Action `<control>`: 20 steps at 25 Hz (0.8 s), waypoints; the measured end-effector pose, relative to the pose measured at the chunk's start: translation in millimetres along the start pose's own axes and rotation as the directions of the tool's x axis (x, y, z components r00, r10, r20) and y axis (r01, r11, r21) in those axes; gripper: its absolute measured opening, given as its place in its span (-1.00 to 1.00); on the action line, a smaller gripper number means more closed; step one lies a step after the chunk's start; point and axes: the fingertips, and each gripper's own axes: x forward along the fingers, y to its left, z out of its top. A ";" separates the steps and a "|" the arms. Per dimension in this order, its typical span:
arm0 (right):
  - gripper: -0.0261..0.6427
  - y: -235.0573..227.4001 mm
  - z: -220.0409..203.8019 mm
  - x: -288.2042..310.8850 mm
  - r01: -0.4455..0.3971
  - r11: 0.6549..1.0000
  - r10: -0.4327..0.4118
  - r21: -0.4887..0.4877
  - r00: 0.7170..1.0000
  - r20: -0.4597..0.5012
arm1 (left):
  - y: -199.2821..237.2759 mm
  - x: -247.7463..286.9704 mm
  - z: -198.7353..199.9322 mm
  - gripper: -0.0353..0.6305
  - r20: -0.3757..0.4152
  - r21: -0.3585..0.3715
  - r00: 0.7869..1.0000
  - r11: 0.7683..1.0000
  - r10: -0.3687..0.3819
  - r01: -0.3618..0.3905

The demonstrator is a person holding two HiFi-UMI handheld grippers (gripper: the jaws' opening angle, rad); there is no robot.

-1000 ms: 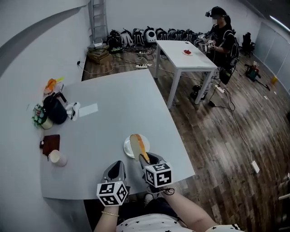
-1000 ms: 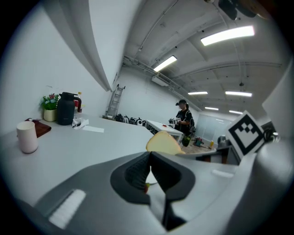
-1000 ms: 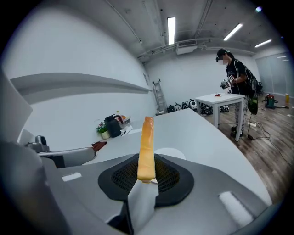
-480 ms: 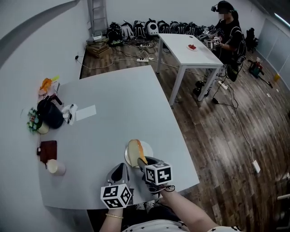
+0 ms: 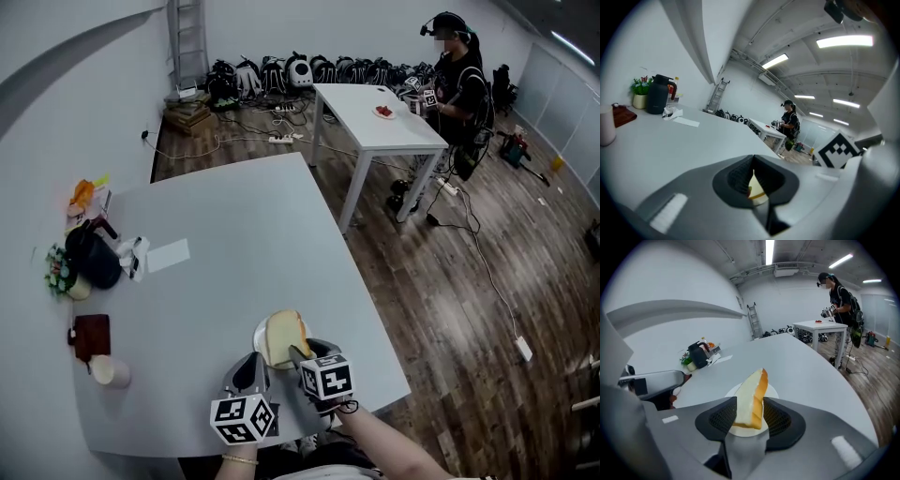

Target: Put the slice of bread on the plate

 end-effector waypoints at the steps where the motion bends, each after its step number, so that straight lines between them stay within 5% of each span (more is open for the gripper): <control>1: -0.34 -3.1 0.7 0.4 0.024 1.000 -0.024 -0.019 1.000 0.006 | -0.4 1.1 0.3 -0.87 0.000 0.001 1.000 1.000 -0.004 0.004; 7: -0.19 -9.0 20.2 -9.6 0.088 0.994 -0.082 -0.059 0.992 0.097 | -5.0 6.3 4.0 -0.87 -0.002 0.001 1.000 1.000 -0.017 0.017; 10: -0.32 1.8 29.0 -19.2 0.067 0.997 -0.061 -0.039 0.988 0.145 | -5.6 9.6 4.6 -0.87 -0.014 0.020 1.000 1.000 -0.010 0.011; 14: -0.89 17.1 32.5 -33.0 0.052 0.997 -0.042 -0.057 0.984 0.175 | -8.8 11.1 4.4 -0.87 -0.030 0.034 1.000 0.999 -0.009 0.010; 20: -0.92 28.4 43.7 -56.6 0.004 1.000 0.003 -0.028 0.969 0.247 | -15.8 8.8 9.3 -0.87 -0.032 0.050 0.999 0.999 -0.010 0.011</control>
